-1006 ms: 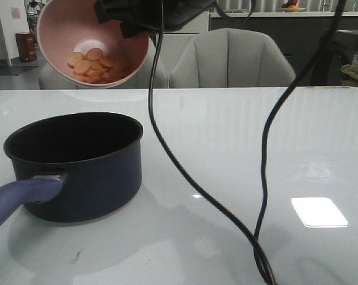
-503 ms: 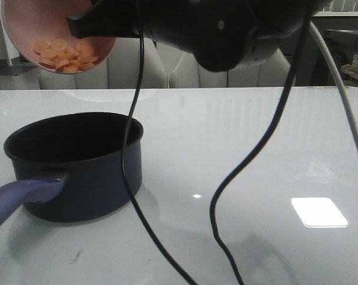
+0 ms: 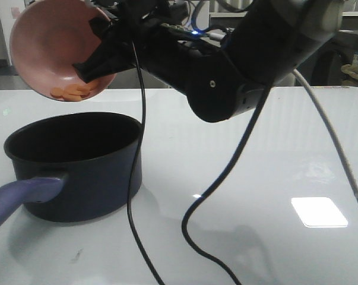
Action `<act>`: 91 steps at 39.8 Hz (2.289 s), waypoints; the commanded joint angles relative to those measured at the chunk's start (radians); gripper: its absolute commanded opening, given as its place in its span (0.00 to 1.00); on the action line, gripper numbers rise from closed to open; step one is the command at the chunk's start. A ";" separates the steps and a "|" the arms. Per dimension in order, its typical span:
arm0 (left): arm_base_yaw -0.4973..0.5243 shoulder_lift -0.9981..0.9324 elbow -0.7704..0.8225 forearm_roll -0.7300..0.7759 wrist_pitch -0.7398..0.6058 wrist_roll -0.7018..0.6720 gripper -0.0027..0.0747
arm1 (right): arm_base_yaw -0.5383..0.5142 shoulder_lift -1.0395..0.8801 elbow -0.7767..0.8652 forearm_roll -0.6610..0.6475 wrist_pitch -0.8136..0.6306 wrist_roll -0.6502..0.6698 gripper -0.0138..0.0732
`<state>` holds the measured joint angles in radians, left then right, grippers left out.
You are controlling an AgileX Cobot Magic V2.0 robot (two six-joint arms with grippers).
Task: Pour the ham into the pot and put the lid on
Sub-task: 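Tilt the pink bowl over the saucepan to pour the ham in, then carry the empty pink bowl back and set it on the table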
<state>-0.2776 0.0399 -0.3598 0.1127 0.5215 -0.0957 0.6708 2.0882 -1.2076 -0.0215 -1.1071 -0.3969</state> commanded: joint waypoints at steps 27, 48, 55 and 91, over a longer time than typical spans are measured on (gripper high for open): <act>-0.009 0.013 -0.019 0.002 -0.078 -0.001 0.72 | 0.064 -0.078 -0.040 0.139 -0.169 -0.293 0.31; -0.009 0.013 -0.019 0.002 -0.078 -0.001 0.72 | 0.062 -0.302 -0.040 0.366 0.606 0.150 0.31; -0.009 0.013 -0.019 0.002 -0.078 -0.001 0.72 | 0.018 -0.446 -0.040 0.366 0.984 0.148 0.31; -0.009 0.013 -0.019 0.001 -0.078 -0.001 0.72 | -0.476 -0.494 -0.040 0.332 1.817 0.221 0.31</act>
<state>-0.2776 0.0399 -0.3516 0.1127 0.5215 -0.0957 0.2242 1.6028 -1.2136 0.2895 0.7146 -0.1948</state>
